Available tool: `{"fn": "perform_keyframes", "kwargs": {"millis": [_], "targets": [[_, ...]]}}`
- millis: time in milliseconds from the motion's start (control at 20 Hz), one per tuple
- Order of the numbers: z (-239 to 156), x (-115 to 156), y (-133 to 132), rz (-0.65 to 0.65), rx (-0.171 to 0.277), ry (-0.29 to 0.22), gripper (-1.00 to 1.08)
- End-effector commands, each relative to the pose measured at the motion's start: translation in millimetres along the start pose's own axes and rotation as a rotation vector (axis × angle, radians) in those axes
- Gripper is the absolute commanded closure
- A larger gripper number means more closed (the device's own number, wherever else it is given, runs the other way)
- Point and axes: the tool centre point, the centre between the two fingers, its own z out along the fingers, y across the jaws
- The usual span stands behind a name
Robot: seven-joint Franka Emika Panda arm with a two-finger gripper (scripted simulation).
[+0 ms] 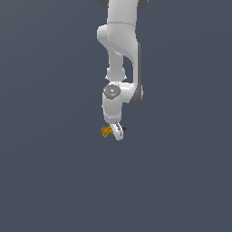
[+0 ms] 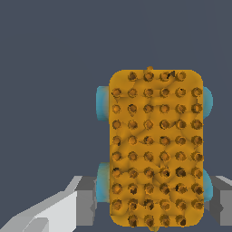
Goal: Pick up the object and move it to a goal position.
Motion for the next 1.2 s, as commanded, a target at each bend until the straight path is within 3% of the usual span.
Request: {"fn": "perform_keyframes", "kwargs": {"millis": [0, 650, 1150], "targets": [[1, 0, 0, 0.000, -0.001, 0.000, 1.08], [-9, 6, -2, 0.000, 0.001, 0.000, 1.08], [-62, 43, -11, 0.002, 0.000, 0.001, 1.08]]}}
